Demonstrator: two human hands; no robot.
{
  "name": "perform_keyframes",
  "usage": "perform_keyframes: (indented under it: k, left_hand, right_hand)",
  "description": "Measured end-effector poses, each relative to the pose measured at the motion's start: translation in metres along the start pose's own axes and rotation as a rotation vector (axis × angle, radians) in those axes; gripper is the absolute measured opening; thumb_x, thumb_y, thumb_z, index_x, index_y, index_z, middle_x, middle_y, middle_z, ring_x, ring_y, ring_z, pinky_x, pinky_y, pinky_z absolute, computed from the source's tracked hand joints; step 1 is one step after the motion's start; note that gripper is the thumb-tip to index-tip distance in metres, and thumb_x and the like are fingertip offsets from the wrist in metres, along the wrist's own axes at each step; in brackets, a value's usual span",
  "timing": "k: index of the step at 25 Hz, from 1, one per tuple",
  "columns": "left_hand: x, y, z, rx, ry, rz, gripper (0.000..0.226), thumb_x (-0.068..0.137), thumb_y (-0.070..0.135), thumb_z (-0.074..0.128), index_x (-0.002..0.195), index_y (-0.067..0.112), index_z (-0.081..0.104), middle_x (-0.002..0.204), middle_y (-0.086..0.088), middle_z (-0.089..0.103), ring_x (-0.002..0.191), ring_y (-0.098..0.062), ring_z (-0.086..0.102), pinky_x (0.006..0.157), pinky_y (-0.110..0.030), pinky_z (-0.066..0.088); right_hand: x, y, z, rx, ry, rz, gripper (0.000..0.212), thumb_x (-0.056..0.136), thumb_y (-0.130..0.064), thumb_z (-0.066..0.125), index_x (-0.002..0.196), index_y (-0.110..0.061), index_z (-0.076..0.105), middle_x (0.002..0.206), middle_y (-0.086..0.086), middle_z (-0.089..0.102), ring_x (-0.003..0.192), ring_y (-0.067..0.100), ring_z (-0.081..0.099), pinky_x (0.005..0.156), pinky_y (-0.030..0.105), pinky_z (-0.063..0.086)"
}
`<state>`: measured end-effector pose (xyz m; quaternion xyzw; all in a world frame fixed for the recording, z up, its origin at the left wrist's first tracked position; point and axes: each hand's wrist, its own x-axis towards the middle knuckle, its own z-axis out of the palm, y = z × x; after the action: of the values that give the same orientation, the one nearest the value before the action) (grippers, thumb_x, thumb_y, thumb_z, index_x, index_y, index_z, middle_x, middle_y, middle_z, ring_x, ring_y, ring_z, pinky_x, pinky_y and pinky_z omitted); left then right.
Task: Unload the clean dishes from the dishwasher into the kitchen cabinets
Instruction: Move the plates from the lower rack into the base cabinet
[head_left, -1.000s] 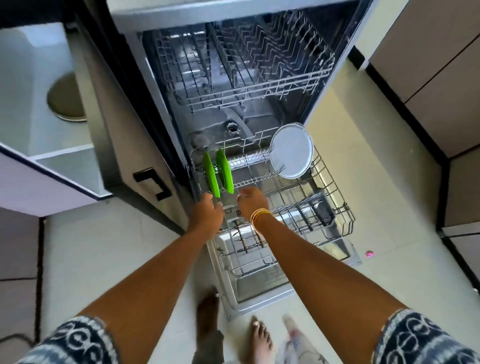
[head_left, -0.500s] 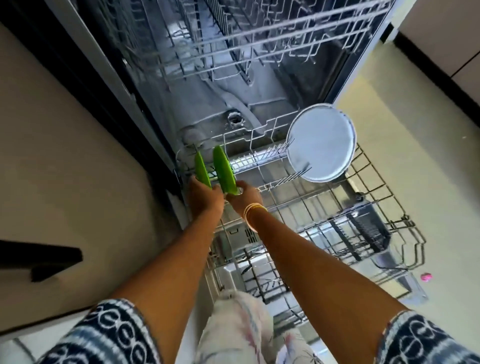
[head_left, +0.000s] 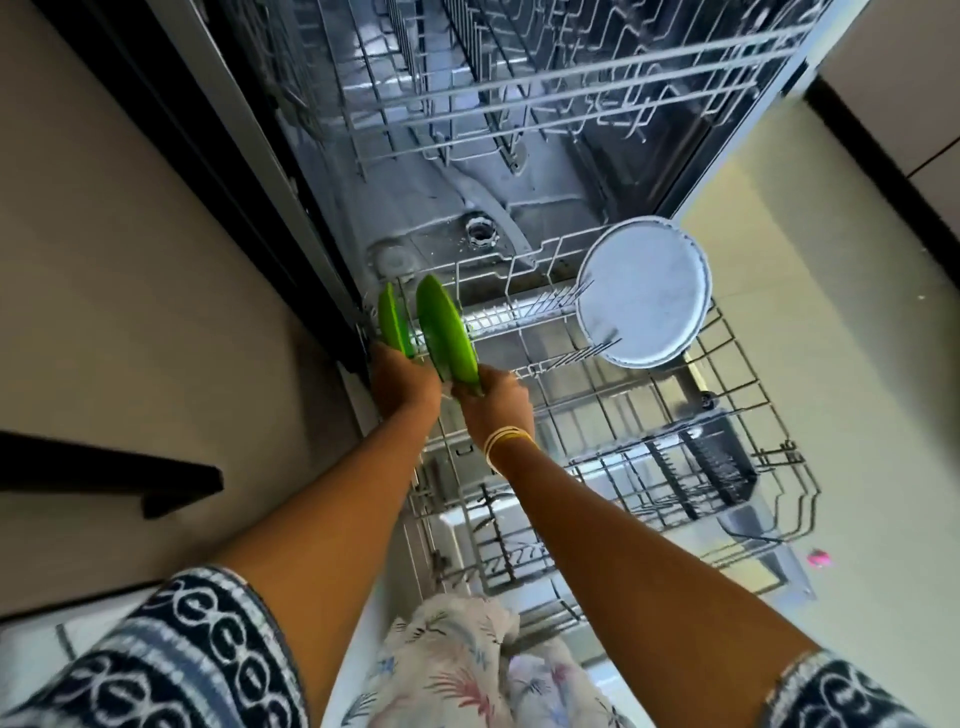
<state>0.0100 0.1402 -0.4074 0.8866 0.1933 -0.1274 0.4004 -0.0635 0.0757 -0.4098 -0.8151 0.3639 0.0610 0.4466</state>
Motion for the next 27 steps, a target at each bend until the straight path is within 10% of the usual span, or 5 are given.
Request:
perform_keyframes:
  k: [7,14,18,22,27]
  left_hand:
    - [-0.089,0.06,-0.087,-0.343,-0.053,-0.136,0.037,0.094,0.006,0.039,0.128,0.008,0.052,0.128,-0.019,0.058,0.118,-0.036,0.055,0.099,-0.043,0.045]
    - [-0.18,0.093,-0.176,-0.782,-0.373,-0.518,0.066,0.089,0.067,0.038,0.131,0.017,0.046,0.114,-0.012,0.056,0.094,-0.033,0.058,0.074,-0.05,0.052]
    - [-0.222,0.089,-0.2,-0.738,-0.372,-0.443,0.047,0.09,0.024,0.064,0.13,0.01,0.041,0.124,-0.014,0.055,0.1,-0.032,0.057,0.076,-0.049,0.052]
    - [-0.251,0.063,-0.221,-0.744,-0.526,-0.469,0.035,0.094,0.02,0.057,0.126,0.012,0.046,0.119,-0.014,0.06,0.093,-0.031,0.06,0.078,-0.049,0.05]
    - [-0.275,0.02,-0.256,-0.696,-0.661,-0.493,0.029,0.097,0.024,0.052,0.124,0.014,0.053,0.091,-0.007,0.065,0.077,-0.025,0.062,0.066,-0.042,0.051]
  right_hand:
    - [-0.095,-0.045,-0.082,-0.354,0.017,-0.155,0.033,0.095,-0.036,0.051,0.128,-0.034,0.057,0.108,0.015,0.067,0.106,0.033,0.058,0.081,0.039,0.051]
    - [-0.19,-0.058,-0.173,-0.605,0.242,-0.531,0.046,0.075,0.002,0.07,0.116,-0.019,0.068,0.115,0.007,0.069,0.099,0.042,0.058,0.059,0.046,0.059]
    - [-0.229,-0.058,-0.221,-0.6,0.156,-0.813,0.037,0.071,0.006,0.061,0.102,-0.01,0.074,0.112,0.016,0.07,0.09,0.035,0.064,0.079,0.04,0.055]
    - [-0.27,-0.075,-0.242,-0.231,0.257,-0.31,0.02,0.083,-0.006,0.057,0.097,-0.01,0.07,0.109,0.006,0.053,0.086,0.023,0.06,0.077,0.029,0.053]
    - [-0.267,-0.067,-0.208,0.372,0.048,0.314,0.047,0.072,-0.012,0.058,0.119,-0.009,0.052,0.114,0.02,0.06,0.105,0.037,0.06,0.091,0.054,0.05]
